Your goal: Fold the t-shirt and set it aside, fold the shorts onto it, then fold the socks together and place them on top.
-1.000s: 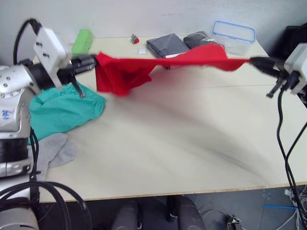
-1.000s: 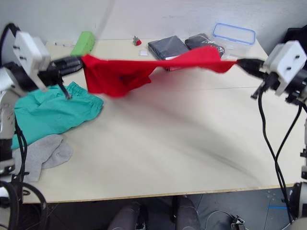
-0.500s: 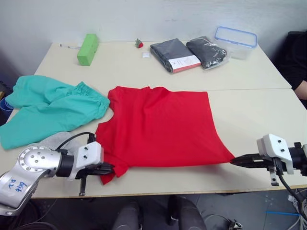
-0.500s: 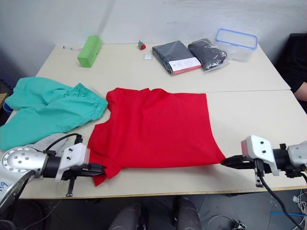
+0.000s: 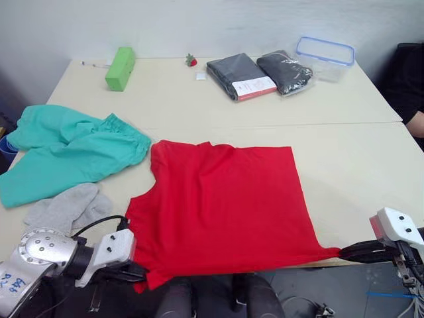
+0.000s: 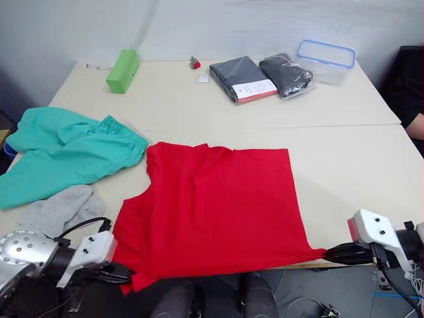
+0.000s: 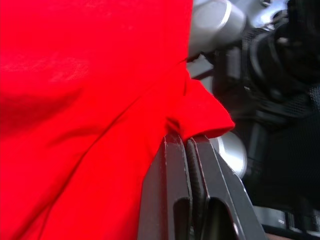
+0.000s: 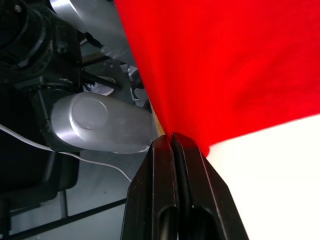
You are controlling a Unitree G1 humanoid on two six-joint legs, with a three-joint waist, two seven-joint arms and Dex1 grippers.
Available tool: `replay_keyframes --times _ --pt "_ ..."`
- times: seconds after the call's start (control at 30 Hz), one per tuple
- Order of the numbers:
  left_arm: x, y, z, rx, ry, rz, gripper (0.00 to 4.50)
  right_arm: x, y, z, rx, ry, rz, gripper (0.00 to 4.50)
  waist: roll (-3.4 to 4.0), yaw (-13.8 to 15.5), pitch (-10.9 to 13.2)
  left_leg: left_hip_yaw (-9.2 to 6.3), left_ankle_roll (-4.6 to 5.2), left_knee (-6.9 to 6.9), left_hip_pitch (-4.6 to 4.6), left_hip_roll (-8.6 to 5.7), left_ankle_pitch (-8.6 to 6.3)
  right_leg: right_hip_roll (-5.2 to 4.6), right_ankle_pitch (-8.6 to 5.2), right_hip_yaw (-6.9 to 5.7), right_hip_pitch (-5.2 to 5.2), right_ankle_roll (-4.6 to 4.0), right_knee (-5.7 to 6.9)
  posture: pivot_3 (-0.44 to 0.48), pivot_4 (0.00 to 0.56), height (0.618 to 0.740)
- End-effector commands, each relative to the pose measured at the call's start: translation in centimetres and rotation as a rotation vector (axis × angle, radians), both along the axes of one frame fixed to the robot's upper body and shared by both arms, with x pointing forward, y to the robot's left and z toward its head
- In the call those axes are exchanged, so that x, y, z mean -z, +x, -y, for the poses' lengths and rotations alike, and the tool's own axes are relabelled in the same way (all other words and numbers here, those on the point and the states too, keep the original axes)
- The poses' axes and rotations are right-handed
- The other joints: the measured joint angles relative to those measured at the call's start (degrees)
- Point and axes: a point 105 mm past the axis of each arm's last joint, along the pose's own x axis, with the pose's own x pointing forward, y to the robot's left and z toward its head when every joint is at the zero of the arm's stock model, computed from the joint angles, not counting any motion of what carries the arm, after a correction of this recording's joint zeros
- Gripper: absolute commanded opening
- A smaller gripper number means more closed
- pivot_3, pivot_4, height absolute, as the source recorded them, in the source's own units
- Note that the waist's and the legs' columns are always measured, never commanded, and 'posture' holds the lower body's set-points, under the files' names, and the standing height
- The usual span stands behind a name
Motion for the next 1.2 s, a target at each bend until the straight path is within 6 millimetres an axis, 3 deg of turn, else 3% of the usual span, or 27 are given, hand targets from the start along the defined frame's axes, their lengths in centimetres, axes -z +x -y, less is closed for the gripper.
replay_keyframes --times 0.03,0.2,0.47,0.6,0.83,0.9,1.0,1.2 --pt "-1.7 0.4 -0.5 0.000 -0.015 0.015 0.00 -1.1 0.2 -0.5 0.009 0.039 -0.018 0.04 0.00 0.02 0.00 -0.01 -0.01 0.00 0.00 0.01 -0.01 0.00 -0.01 -0.01 0.00 -0.02 0.01 0.000 0.150 0.740" --pt "-3.9 4.3 -0.9 -0.133 -0.134 0.058 0.00 -1.2 1.5 -1.2 0.075 0.152 -0.128 0.04 0.00 0.22 0.01 -0.04 -0.01 0.02 0.01 0.00 -0.01 0.00 -0.01 -0.02 0.03 -0.03 0.04 0.000 0.150 0.740" --pt "-2.6 9.6 -0.9 -0.215 -0.026 0.084 0.00 -0.5 6.3 -1.0 0.261 0.251 -0.234 0.04 0.04 -0.13 0.02 0.13 -0.02 0.01 -0.04 -0.04 0.01 0.15 0.01 -0.09 -0.10 -0.05 0.19 0.000 0.150 0.740" --pt "-2.2 10.5 0.1 -0.218 -0.027 0.070 0.00 -0.1 8.0 -1.1 0.308 0.263 -0.222 0.04 0.03 -0.12 0.02 0.17 -0.03 0.00 -0.08 -0.05 0.03 0.21 0.02 -0.09 -0.17 -0.04 0.43 0.000 0.150 0.740" --pt "-2.9 11.3 1.1 -0.262 -0.077 0.064 0.00 0.4 7.9 -1.8 0.301 0.261 -0.212 0.04 0.03 0.04 0.02 0.21 0.05 0.06 -0.15 -0.09 0.08 0.19 0.05 -0.07 -0.21 0.02 0.43 0.000 0.150 0.740" --pt "-3.2 11.4 1.0 -0.273 -0.091 0.068 0.45 0.2 8.0 -1.8 0.312 0.269 -0.203 0.00 0.03 -0.01 0.02 0.21 0.05 0.06 -0.14 -0.09 0.08 0.16 0.05 -0.05 -0.19 0.03 0.44 0.000 0.150 0.740" --pt "-3.9 11.9 0.9 -0.296 -0.118 0.093 1.19 -0.2 8.1 -1.9 0.328 0.281 -0.186 0.61 0.03 -0.01 0.02 0.21 0.03 0.06 -0.13 -0.08 0.09 0.12 0.05 -0.04 -0.21 0.03 0.46 0.000 0.150 0.740" --pt "-6.8 12.5 0.4 -0.331 -0.195 0.243 3.06 -2.2 8.3 -1.7 0.352 0.319 -0.090 2.63 0.03 0.03 0.02 0.19 0.02 0.06 -0.15 -0.08 0.10 0.10 0.05 -0.06 -0.21 0.03 0.45 0.000 0.150 0.740"
